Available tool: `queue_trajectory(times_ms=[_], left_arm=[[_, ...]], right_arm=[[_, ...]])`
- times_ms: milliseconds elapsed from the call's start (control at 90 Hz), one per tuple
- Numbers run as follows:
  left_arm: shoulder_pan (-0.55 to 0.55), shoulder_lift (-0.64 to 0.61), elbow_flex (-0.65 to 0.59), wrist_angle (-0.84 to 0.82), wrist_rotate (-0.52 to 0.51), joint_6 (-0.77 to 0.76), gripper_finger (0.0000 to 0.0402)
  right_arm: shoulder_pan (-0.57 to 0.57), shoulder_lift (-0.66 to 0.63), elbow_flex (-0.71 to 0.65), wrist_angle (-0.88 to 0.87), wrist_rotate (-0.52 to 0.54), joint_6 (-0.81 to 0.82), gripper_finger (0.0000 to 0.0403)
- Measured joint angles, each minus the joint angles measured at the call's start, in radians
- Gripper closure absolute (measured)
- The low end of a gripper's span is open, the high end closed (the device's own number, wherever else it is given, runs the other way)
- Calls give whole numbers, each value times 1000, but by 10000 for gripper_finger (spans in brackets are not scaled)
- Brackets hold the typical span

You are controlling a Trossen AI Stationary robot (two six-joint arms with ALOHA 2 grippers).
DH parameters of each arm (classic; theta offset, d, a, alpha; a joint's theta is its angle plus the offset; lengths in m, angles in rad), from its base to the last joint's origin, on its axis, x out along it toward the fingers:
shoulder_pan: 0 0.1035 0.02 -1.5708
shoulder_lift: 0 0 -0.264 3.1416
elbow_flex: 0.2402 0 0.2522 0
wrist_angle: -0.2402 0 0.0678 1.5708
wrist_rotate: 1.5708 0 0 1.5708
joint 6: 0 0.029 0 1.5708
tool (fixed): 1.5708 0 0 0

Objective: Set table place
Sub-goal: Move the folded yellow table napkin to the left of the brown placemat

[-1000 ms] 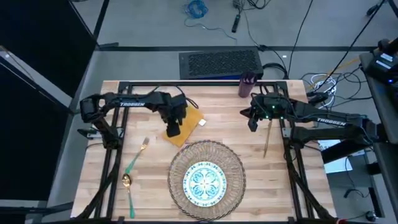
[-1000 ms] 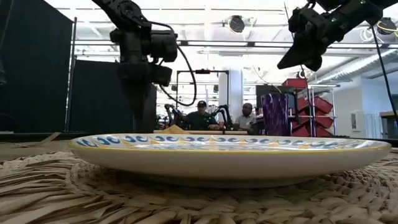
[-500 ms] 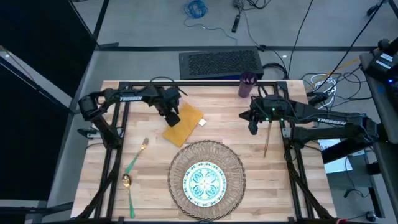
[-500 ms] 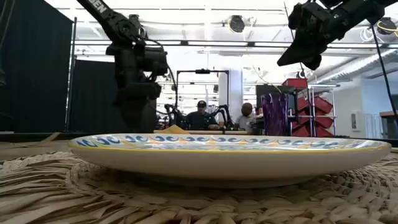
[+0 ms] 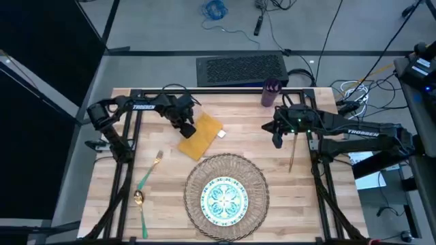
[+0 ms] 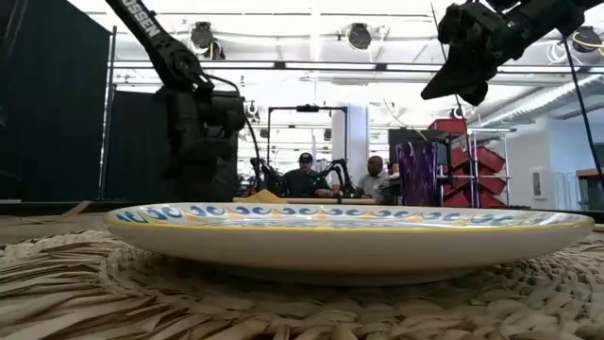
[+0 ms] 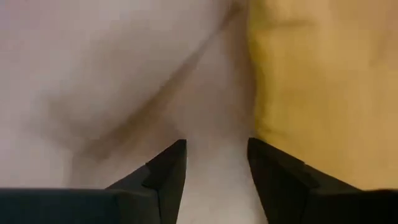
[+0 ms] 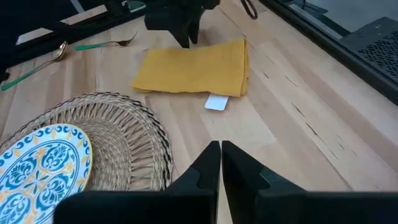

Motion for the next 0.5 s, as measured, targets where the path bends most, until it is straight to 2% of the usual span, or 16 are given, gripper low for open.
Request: queue_trajectory(times_ms=[100, 333, 500], left_arm=[[1, 0, 3, 34, 25, 4, 245], [52, 0, 7, 29, 9, 11, 245], [57, 0, 7, 50, 111, 28, 245]], right_arm=[[0, 0, 0, -1, 0, 4, 403], [0, 0, 0, 2, 0, 3, 403], [0, 0, 0, 2, 0, 0, 403]])
